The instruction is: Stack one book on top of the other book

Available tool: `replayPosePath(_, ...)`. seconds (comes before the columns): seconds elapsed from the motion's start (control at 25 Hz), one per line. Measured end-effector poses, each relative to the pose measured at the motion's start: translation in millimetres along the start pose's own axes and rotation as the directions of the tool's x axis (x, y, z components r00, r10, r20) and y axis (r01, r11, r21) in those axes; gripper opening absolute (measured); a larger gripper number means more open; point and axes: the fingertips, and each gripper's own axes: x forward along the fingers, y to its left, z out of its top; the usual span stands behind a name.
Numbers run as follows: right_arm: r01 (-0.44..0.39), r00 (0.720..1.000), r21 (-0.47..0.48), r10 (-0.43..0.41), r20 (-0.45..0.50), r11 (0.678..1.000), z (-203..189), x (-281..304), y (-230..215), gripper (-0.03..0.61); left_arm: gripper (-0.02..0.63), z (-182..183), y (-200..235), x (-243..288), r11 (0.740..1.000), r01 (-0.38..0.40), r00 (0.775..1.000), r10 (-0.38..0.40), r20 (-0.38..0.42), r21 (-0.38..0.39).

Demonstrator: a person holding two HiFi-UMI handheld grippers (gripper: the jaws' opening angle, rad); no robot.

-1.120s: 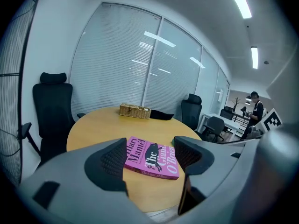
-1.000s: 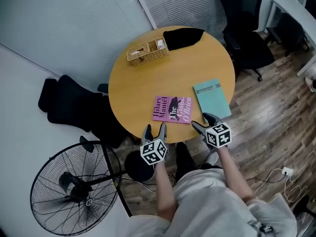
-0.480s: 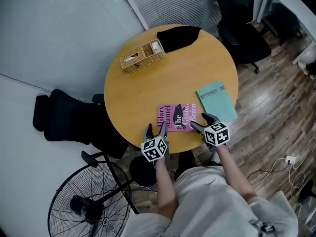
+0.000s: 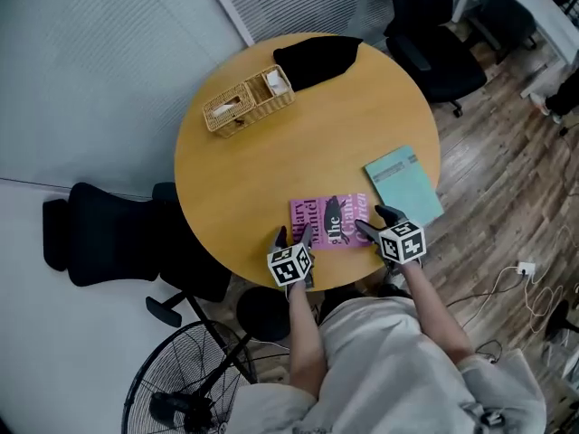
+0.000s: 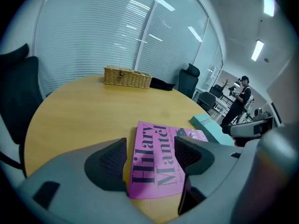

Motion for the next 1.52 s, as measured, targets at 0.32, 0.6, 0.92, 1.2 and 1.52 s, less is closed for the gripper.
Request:
replayPosePath(0.32,0.076,0.994,0.074,-0.069,-0.087,0.994,-35.1,24.3,-12.7,0.302,0.334,-7.1,9.0,30.1,0.998,0.069,0.992,-0.069,-0.103,-0.007)
replayPosePath(0.6,0.127,0.980,0.089,-0.111,-0.162,0.988,-62.8,33.8,-19.0,0.302,0.334,-27.6,7.2,34.2,0.996,0.090,0.982,-0.092,-0.165,-0.019)
replayPosePath(0.92,0.150,0.983,0.205,-0.123,-0.135,0.967,-66.0,45.3,-26.9,0.233,0.331,-28.7,3.6,37.1,0.996,0.083,0.986,-0.086,-0.142,-0.028)
replayPosePath(1.2,0.194,0.975,0.208,-0.165,-0.149,0.959,-65.8,45.1,-25.1,0.224,0.284,-28.6,-0.6,36.9,0.995,0.090,0.988,-0.094,-0.123,-0.036)
replayPosePath(1.52,0.213,0.976,0.258,-0.192,-0.105,0.942,-54.5,33.8,-25.9,0.221,0.284,-8.9,-11.8,36.8,0.993,0.118,0.988,-0.114,-0.108,0.025)
